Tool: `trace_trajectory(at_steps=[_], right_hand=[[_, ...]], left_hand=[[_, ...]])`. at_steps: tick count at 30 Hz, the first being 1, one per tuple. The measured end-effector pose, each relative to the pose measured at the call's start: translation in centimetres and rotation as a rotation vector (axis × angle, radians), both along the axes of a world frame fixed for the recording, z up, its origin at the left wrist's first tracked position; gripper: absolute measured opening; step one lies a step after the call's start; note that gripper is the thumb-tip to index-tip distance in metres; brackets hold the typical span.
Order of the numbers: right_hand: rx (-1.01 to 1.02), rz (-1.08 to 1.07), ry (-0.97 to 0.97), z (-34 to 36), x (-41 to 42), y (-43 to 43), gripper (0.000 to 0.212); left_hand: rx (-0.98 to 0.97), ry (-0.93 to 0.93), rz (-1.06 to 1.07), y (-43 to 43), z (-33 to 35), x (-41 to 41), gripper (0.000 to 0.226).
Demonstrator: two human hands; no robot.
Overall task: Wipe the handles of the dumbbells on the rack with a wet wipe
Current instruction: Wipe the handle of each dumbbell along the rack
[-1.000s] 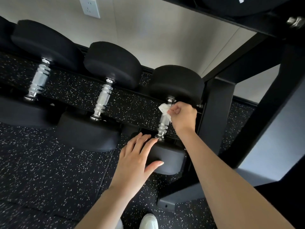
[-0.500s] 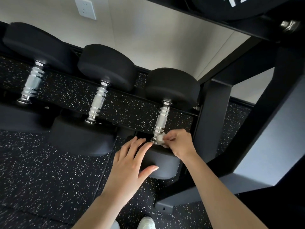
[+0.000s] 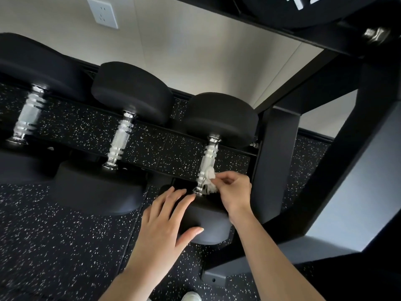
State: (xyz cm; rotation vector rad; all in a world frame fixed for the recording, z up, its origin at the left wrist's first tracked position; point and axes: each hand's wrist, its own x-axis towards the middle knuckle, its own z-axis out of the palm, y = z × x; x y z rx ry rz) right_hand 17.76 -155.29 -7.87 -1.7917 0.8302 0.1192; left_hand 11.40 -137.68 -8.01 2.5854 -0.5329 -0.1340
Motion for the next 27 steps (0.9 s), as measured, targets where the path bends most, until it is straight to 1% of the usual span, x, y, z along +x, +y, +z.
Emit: trace_trajectory(at_steps=[5, 10, 15, 17, 22, 27], right_hand=[[-0.032, -0.036, -0.017, 0.0, 0.1, 0.2, 0.012], [-0.077, -0.059, 0.02, -0.2, 0.9, -0.3, 0.022], [-0.012, 0.139, 0.088, -0.3, 0.4, -0.2, 0.022], [-0.027, 0.154, 0.103, -0.4, 0.4, -0.3, 0.023], [-0.009, 0.008, 0.082, -0.2, 1.4, -0.6, 0.021], [-0.086, -0.085, -0.069, 0.1, 4.6, -0.8, 0.022]], left_hand=[[0.002, 0.005, 0.005, -0.1, 0.1, 0.0, 0.058], [0.008, 0.019, 0.007, -0.1, 0.1, 0.0, 0.058], [0.003, 0.021, 0.011, 0.0, 0.2, -0.1, 0.058], [0.003, 0.026, 0.01, 0.0, 0.2, -0.1, 0.058], [0.007, 0.028, 0.006, -0.1, 0.2, 0.0, 0.058], [-0.01, 0.027, 0.005, 0.0, 0.1, -0.1, 0.058]])
